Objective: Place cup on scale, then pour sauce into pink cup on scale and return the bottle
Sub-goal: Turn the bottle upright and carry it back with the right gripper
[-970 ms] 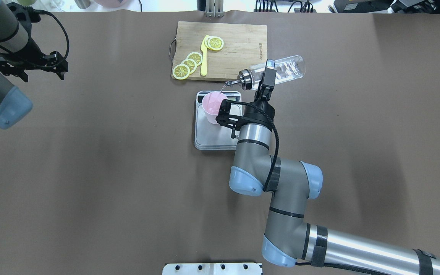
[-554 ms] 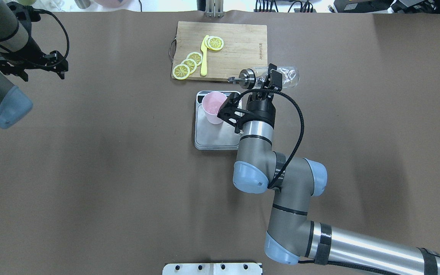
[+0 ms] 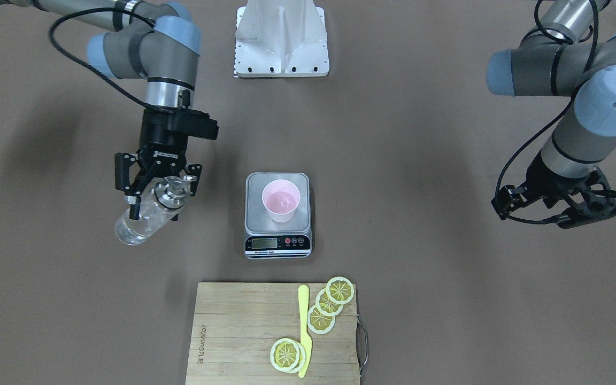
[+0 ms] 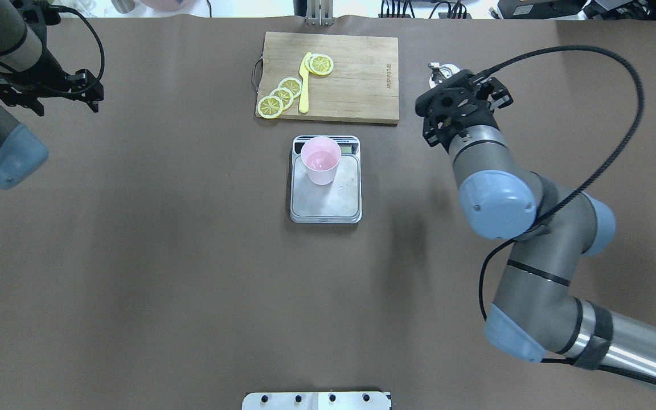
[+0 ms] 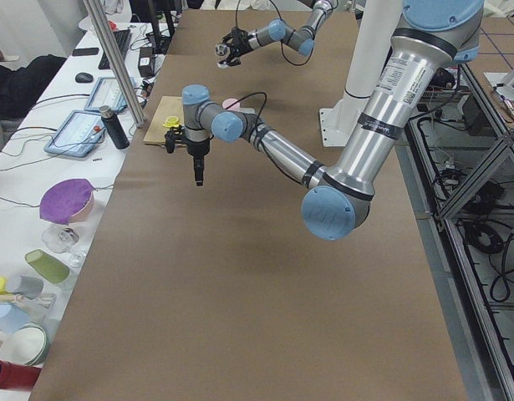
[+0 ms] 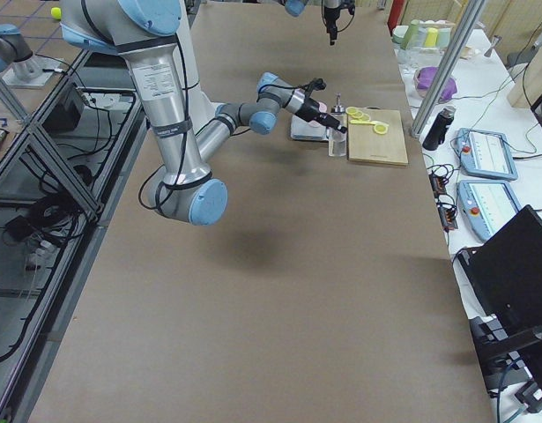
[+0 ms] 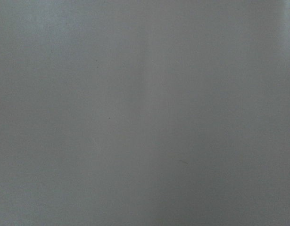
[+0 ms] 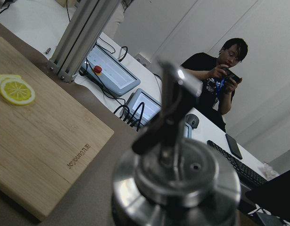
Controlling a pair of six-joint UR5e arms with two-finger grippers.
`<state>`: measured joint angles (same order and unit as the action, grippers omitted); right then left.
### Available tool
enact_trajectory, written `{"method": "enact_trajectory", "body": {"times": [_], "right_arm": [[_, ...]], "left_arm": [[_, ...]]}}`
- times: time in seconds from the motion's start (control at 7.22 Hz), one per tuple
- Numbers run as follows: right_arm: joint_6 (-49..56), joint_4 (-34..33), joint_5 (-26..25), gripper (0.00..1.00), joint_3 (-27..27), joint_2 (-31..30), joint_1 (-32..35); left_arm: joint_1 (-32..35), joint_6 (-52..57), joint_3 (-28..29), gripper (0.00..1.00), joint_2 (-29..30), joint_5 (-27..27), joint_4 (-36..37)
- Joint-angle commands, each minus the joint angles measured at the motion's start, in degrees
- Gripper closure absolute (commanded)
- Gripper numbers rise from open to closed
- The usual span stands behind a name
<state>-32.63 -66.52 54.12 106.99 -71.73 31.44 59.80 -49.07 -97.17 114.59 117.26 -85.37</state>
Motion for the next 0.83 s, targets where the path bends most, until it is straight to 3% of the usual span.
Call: {"method": "enact_trajectory", "body": {"times": [0.0,0.28,0.69], "right_arm": [[-11.53,17.31,8.0,1.0,0.86,-11.46,2.04],[-19.82,18.79,11.79,1.0,0.76,-12.73,2.05],[-20.81,18.88,14.09,1.0,-0.81,-12.03,0.82]], "left_arm": [[0.15,-0.23,-1.09,0.02,-0.07,-0.1,0.21],[0.15,-0.23,-1.18,0.02,-0.07,-0.19,0.21],[0.15,-0.14,-1.18,0.02,-0.07,-0.19,0.12]]}}
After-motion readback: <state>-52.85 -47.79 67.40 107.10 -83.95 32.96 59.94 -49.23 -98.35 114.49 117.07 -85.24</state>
